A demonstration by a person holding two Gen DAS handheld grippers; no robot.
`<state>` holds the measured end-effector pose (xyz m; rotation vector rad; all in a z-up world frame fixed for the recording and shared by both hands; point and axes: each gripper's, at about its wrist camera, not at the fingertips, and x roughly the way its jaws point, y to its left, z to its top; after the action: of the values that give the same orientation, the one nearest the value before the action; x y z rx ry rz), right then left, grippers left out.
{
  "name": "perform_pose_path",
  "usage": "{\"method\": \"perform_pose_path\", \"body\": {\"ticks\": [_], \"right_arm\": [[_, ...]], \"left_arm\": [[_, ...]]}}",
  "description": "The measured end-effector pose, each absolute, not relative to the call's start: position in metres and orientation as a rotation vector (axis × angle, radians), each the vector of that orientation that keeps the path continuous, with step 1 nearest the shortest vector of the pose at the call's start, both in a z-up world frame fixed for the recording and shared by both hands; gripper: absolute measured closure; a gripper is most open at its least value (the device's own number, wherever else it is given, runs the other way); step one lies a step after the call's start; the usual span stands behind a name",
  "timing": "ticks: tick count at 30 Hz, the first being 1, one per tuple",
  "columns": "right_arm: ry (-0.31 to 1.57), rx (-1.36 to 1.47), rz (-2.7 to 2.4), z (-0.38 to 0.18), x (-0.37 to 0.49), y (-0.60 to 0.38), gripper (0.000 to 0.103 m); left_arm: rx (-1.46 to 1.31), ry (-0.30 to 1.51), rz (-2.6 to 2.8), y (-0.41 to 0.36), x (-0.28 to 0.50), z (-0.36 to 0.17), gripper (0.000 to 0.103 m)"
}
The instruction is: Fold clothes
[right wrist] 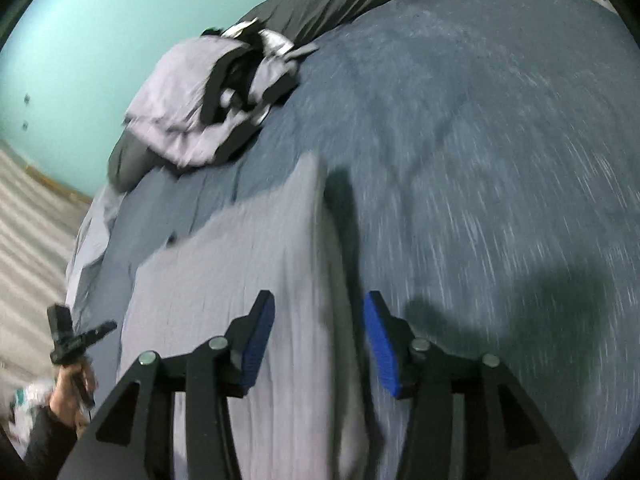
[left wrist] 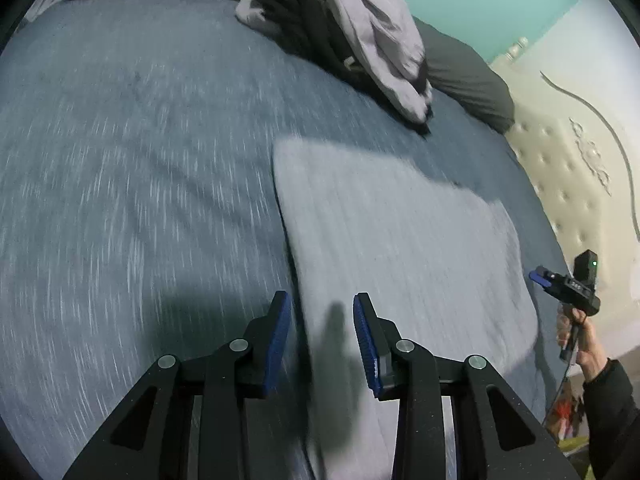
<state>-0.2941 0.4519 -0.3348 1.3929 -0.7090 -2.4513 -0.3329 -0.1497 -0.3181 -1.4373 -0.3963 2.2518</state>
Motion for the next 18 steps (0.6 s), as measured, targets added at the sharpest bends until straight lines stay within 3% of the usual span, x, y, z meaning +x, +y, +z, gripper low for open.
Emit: {"method": "perform_pose_path", "body": {"ticks": [12,13,14,15,16,17,18], "right_arm": [[-0.672,1.528,-2.287,-0.355,-0.203,0.438,0.058],[-0.657,1.536,-2.283,-0.358,-0.202,0.435,0.063],[-0.645,1.542,-2.28,-0.361,-0.202,0.433,0.079],[-0.644,1.54,-2.284,-0.362,-0.201,0.432,0.089],[-0.642,1.539,-2.287,-0.363,-0.201,0.43,0.092],[-0.637,1.536,-2.293,-0.362,-0.2,0.429,0.099],[-0.622,1.524,-2.309,-0.358,-0.199,0.428,0.1]], "left_arm": [[-1.52,-0.461,2.157,-0.141,-0.261,-0.341,0.068],[-1.529,-0.466,2.153,-0.14,-0.261,-0.343,0.068],[-1.537,-0.471,2.149,-0.14,-0.26,-0.345,0.069],[-1.541,-0.474,2.149,-0.14,-0.26,-0.346,0.075],[-1.545,-0.478,2.152,-0.141,-0.259,-0.347,0.082],[-1.547,-0.486,2.162,-0.144,-0.259,-0.347,0.097],[-1.544,-0.504,2.164,-0.147,-0.258,-0.347,0.096]]}}
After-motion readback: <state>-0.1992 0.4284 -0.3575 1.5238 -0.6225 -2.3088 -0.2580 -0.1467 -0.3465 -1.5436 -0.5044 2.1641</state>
